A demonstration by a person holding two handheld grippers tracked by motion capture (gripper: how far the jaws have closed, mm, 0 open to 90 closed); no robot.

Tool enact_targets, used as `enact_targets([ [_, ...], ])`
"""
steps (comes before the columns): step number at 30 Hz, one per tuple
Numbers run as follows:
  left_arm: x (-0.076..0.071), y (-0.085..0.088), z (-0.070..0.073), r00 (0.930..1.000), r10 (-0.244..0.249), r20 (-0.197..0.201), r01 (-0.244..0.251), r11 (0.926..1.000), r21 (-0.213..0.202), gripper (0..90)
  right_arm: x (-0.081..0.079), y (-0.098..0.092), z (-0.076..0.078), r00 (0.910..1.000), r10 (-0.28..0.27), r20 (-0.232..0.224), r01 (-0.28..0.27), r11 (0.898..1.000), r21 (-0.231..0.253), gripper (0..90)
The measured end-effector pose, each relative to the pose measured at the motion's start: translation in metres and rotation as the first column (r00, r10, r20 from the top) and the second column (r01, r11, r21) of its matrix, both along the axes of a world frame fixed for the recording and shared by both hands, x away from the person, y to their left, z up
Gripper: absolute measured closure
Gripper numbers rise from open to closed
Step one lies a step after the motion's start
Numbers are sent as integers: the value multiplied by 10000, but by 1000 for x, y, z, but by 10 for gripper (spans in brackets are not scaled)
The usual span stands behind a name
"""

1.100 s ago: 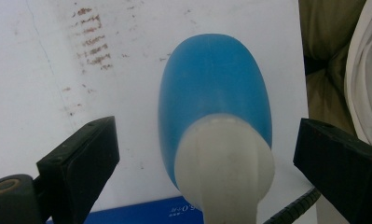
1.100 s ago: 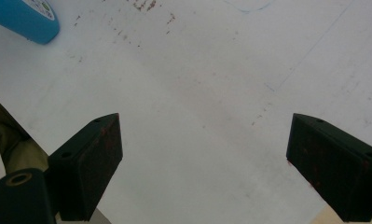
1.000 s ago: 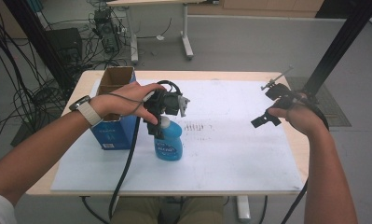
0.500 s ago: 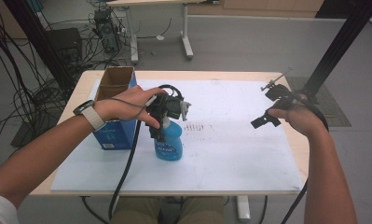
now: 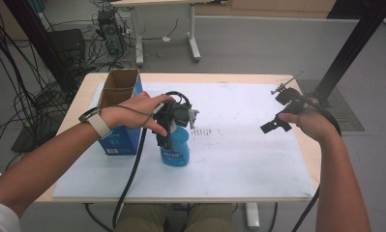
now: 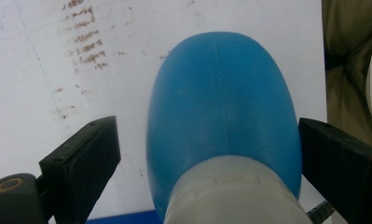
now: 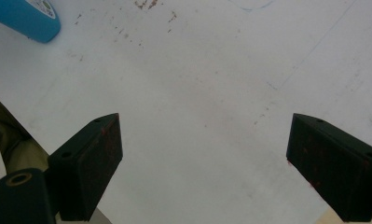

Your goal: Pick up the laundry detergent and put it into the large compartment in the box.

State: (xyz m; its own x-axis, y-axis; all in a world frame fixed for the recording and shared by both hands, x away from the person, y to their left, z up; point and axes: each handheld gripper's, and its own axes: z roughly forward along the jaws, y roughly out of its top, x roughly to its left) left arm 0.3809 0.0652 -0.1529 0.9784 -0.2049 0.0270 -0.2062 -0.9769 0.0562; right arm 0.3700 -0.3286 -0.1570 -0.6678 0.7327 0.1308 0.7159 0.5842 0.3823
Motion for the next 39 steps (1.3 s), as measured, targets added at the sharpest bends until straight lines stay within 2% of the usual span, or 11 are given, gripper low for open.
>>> enact_targets([
  [12,-1,-2,-6,10000,-44,20,44,10000,67,81,0,0,0,10000,3,-8,-3,10000,6,105],
  [39,-5,-2,-6,9997,-125,210,124,9999,29,133,-1,-1,1,10000,-10,44,10,10000,38,105],
])
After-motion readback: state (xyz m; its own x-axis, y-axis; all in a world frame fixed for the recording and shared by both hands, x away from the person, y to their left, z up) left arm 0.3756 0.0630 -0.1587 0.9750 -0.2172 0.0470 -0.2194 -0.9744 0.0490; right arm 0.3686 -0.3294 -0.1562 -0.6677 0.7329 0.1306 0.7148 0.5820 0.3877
